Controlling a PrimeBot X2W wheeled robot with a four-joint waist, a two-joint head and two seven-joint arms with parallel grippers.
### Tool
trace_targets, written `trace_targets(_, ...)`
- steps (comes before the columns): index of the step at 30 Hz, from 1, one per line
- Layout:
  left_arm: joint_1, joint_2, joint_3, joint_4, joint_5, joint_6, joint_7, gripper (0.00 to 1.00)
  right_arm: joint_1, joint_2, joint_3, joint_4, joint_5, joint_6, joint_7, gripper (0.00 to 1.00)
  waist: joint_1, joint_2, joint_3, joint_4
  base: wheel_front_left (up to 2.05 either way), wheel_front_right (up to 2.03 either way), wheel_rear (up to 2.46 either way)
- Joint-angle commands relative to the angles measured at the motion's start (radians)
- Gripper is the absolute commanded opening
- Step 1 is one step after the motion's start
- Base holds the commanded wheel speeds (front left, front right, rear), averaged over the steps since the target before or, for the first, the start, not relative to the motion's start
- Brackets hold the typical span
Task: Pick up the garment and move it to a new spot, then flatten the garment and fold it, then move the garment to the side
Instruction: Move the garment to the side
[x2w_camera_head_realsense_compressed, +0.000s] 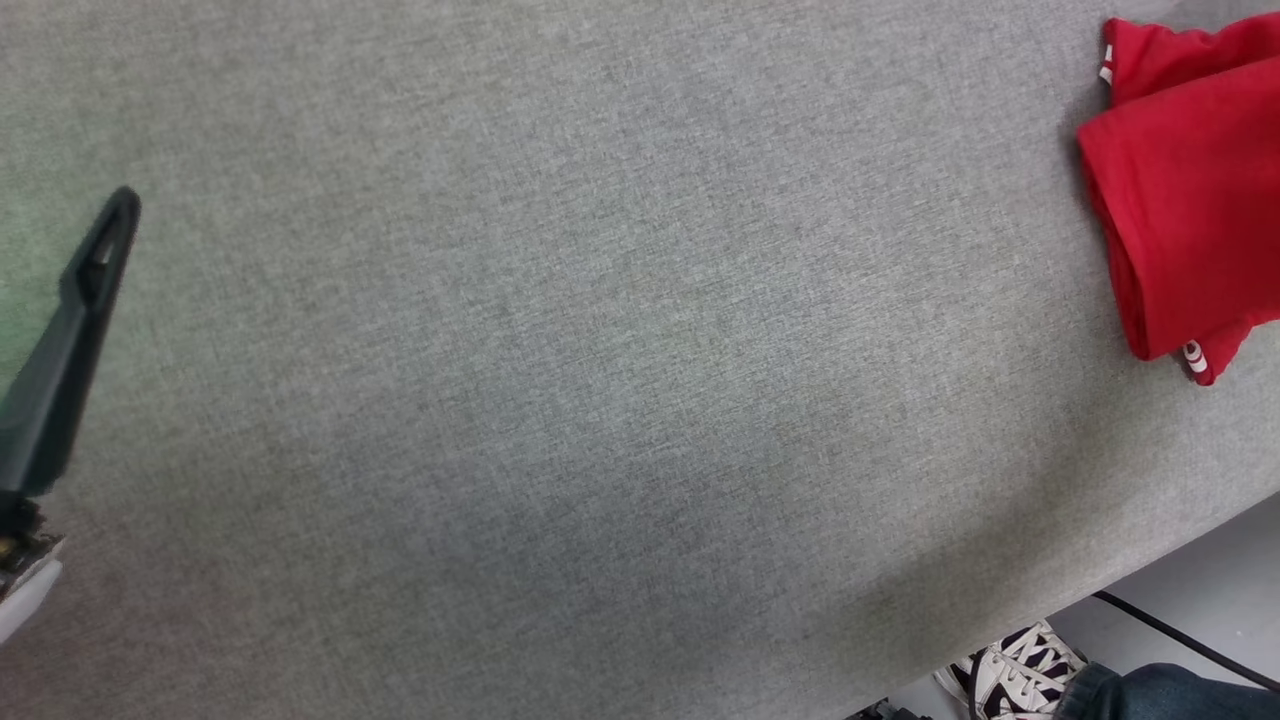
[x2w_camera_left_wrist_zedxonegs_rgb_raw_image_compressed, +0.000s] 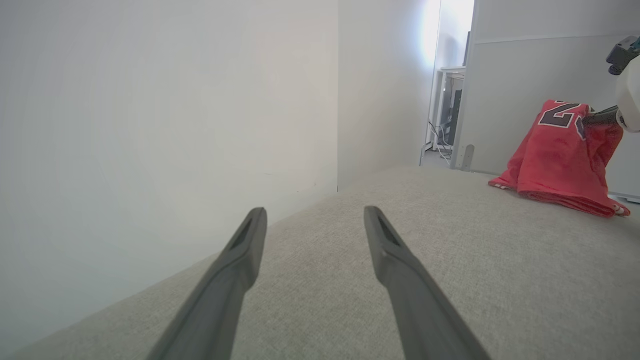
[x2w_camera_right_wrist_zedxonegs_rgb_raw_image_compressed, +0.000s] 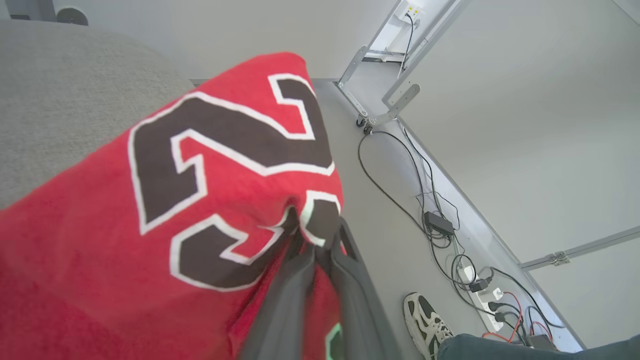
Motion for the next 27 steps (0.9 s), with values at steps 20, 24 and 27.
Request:
trace_targets(20,-0.002,-0.031,0.004,0.024,0.009,0.001,0.001,1.00,-0.019,0.000,-0.035,0.085,-0.099,-0.002,-0.090,1.00,0.0000,0.0000,-0.025,0.025,0.00,0.00,0.00)
trace_targets(24,-0.023,-0.051,-0.016,0.038,0.010,0.001,0.001,1.00,-0.007,-0.001,-0.053,0.080,-0.123,-0.002,-0.085,1.00,0.0000,0.0000,-0.046,0.044,0.00,0.00,0.00)
trace_targets(27,-0.037,-0.073,-0.035,0.049,0.009,0.001,0.001,1.00,-0.001,-0.001,-0.065,0.072,-0.126,-0.002,-0.082,1.00,0.0000,0.0000,-0.066,0.061,0.00,0.00,0.00)
